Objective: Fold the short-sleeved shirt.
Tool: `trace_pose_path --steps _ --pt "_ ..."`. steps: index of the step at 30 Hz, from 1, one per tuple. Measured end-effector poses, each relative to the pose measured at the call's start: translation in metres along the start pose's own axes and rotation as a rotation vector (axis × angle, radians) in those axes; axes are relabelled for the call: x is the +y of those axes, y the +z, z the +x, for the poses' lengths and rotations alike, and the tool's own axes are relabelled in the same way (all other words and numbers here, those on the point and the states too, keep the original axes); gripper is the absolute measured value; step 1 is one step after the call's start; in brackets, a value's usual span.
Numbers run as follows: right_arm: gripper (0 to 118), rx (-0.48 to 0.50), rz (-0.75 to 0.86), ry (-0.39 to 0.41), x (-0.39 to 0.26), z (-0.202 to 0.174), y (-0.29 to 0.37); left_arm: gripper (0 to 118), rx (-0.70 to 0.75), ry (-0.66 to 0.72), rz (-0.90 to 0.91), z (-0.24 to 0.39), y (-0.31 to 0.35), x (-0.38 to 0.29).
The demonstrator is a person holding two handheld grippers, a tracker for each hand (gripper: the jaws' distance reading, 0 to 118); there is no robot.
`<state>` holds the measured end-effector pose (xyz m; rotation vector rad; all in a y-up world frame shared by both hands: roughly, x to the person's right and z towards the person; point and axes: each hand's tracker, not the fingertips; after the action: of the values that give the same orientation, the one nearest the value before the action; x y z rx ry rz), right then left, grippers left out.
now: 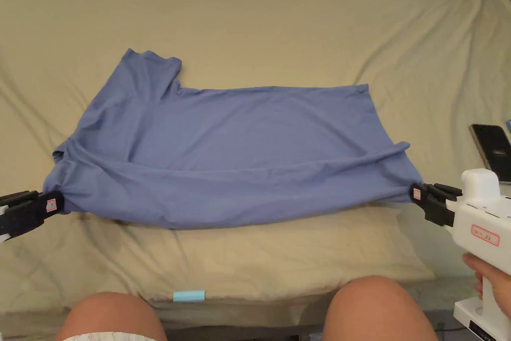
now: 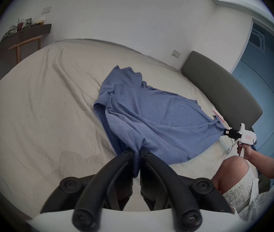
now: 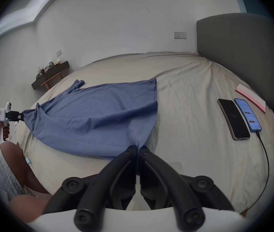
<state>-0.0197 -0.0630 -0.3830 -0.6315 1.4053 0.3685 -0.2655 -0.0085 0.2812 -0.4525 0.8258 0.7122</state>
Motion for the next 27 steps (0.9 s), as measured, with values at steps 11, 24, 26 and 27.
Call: trace_pose_path --steps 11,24,26,27 --pt "1 0.004 0.015 0.005 -0.004 -0.014 0.031 4 0.001 0.01 0.037 -0.009 0.03 -0.014" --pt "1 0.005 0.015 -0.01 -0.027 -0.008 0.067 4 -0.01 0.018 0.052 0.0 0.057 -0.039" --pt "1 0.006 0.009 -0.017 -0.032 -0.007 0.071 4 -0.016 0.02 0.049 0.001 0.06 -0.045" --pt "1 0.004 0.012 -0.016 -0.035 -0.008 0.074 4 -0.015 0.02 0.048 0.003 0.062 -0.048"
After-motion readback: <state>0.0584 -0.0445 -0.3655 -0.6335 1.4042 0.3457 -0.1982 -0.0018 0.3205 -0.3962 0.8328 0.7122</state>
